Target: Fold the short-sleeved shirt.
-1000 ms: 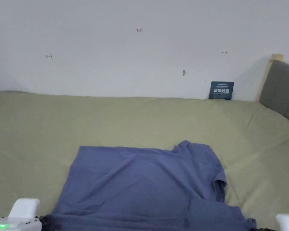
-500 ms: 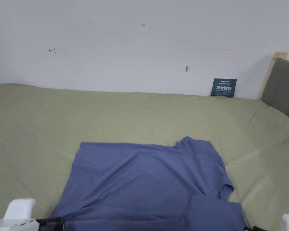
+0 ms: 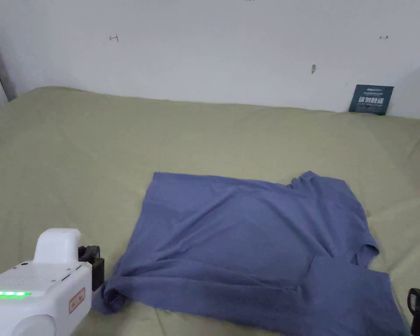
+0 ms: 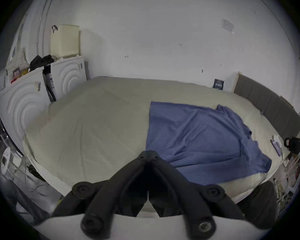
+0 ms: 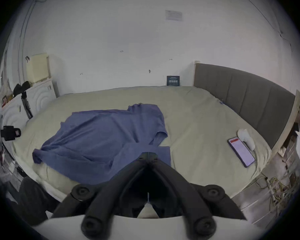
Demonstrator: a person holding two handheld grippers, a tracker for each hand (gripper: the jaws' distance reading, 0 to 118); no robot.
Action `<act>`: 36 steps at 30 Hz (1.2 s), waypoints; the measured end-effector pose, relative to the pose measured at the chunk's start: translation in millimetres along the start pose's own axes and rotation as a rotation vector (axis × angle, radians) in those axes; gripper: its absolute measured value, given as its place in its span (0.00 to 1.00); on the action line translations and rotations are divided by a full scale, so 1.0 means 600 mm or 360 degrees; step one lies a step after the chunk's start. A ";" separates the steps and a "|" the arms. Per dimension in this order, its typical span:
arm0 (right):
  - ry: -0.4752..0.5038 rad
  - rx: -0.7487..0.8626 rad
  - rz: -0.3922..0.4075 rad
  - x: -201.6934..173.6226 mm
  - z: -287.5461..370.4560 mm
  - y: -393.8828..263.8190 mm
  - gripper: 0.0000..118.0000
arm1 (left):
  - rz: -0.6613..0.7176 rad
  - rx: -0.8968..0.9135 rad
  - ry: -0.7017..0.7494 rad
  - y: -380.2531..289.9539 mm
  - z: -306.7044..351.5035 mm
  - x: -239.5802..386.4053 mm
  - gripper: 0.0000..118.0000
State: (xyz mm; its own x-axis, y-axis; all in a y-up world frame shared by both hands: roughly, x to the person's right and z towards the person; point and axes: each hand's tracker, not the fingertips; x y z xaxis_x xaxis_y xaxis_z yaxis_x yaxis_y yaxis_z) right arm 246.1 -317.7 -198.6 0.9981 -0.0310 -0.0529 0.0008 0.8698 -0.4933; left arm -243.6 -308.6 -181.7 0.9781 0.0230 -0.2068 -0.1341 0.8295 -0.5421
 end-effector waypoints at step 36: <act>0.0145 -0.0713 -0.0077 0.134 -0.159 -0.112 0.59 | 0.0117 -0.0627 -0.0005 -0.059 -0.144 -0.013 0.00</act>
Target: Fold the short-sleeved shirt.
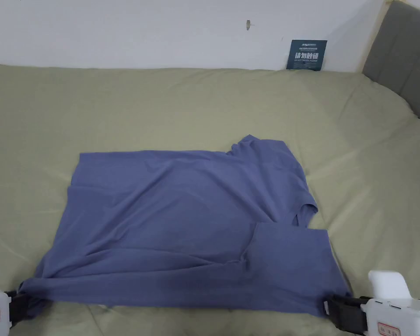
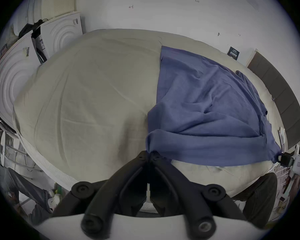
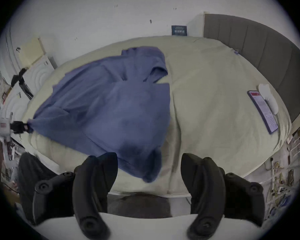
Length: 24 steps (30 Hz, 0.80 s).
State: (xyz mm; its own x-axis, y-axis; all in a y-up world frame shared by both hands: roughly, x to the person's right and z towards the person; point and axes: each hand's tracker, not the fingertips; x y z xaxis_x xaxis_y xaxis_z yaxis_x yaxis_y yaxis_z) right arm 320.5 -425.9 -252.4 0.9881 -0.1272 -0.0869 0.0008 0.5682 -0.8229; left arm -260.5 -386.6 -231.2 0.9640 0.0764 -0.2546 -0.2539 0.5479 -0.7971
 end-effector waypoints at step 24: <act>-0.0061 0.0232 0.0269 -0.025 -0.031 0.333 0.03 | -0.0189 0.0052 -0.0136 0.271 -0.066 0.028 0.00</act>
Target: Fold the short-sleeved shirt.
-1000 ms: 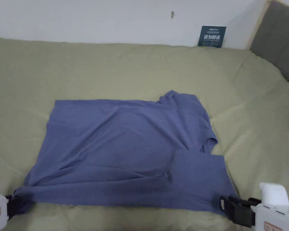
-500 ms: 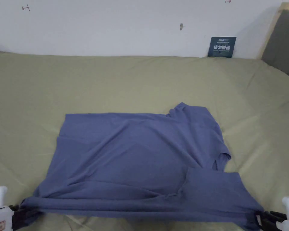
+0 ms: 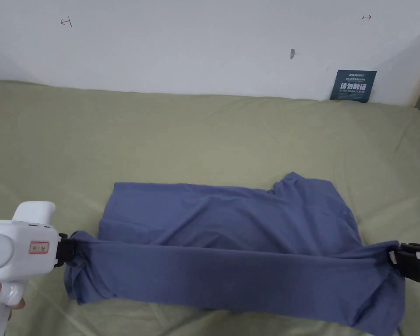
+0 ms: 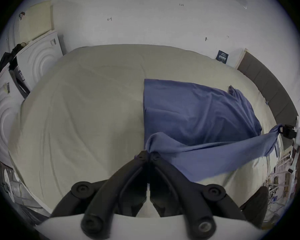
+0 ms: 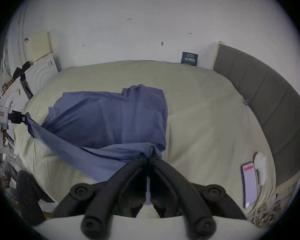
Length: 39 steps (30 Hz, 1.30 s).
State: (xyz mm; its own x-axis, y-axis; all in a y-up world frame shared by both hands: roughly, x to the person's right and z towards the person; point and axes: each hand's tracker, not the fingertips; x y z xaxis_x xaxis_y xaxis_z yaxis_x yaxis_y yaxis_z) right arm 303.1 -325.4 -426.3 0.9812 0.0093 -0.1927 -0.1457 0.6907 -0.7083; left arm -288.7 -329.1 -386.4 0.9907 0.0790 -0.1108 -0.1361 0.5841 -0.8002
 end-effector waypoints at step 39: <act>0.0052 -0.0114 -0.0291 -0.019 0.014 -0.163 0.01 | 0.0113 -0.0132 0.0122 -0.109 -0.094 0.021 0.59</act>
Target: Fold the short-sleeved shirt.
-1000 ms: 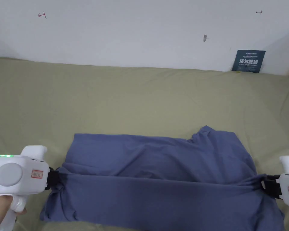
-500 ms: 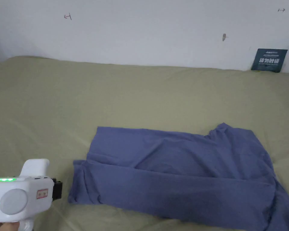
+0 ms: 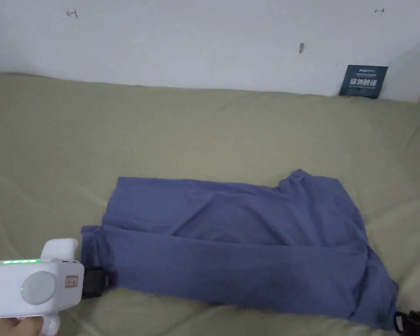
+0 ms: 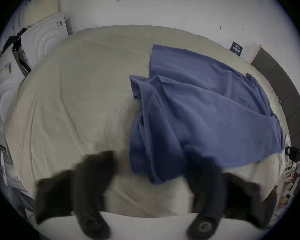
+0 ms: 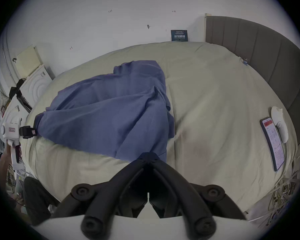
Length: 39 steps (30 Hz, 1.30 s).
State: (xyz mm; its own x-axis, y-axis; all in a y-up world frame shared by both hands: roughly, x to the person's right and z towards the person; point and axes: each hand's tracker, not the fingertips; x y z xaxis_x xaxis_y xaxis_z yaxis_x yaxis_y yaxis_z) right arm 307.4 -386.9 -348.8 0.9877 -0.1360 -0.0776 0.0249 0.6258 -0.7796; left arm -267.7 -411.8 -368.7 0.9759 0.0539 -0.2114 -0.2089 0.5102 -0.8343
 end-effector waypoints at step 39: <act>0.0097 -0.0087 0.0153 -0.001 0.122 -0.134 0.06 | -0.0088 -0.0051 -0.0090 -0.166 0.180 -0.050 0.07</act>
State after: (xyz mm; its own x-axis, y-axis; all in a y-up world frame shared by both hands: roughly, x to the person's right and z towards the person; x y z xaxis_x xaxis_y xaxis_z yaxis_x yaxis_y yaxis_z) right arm 316.0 -381.0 -240.9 0.9739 -0.1246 -0.1899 -0.0797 0.5956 -0.7993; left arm -269.5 -371.7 -224.0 0.9878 0.0753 -0.1365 -0.1559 0.4858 -0.8601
